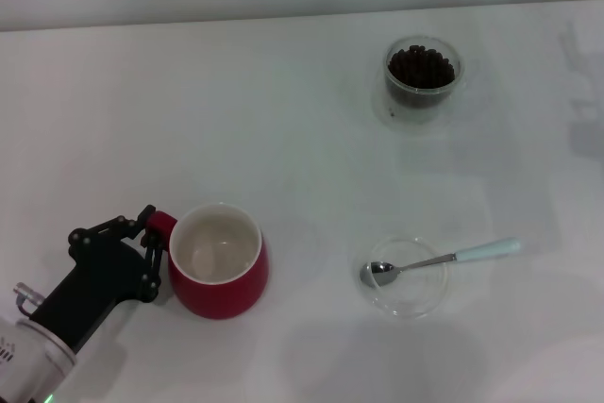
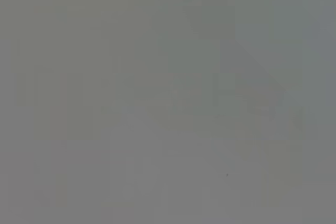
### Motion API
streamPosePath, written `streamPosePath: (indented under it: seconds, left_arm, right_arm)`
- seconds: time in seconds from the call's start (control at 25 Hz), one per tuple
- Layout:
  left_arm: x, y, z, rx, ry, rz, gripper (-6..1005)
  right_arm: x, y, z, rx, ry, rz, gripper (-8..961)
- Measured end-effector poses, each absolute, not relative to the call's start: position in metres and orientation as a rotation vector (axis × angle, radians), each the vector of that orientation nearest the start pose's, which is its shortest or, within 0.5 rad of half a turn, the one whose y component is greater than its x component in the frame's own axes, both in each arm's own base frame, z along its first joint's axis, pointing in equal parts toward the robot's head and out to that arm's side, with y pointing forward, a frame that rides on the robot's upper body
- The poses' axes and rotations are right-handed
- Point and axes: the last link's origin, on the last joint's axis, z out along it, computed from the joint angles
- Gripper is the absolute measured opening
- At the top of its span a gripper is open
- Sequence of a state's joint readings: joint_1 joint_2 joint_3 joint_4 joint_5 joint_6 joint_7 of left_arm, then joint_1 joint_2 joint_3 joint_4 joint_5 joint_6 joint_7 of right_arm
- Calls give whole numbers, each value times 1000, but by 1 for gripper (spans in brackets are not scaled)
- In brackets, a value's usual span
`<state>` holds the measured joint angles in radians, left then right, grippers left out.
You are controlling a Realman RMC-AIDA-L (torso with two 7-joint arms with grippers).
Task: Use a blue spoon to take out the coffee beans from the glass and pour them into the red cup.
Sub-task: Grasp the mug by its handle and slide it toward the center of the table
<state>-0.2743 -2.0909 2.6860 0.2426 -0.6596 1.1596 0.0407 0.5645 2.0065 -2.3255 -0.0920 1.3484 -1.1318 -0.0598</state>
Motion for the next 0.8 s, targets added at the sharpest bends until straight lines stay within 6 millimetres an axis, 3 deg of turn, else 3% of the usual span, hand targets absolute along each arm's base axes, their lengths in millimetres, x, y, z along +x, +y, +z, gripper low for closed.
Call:
streamPosePath:
  seconds: [0.56,0.8]
  left_arm:
    - [-322,237,-99,-2126,-302,-528,158]
    - [-324,236,-97,-2114,-314,-527,302]
  right_arm:
    - [353,373,70,-1230,483,526,797]
    - [352,374,70,-1230,483,528,797]
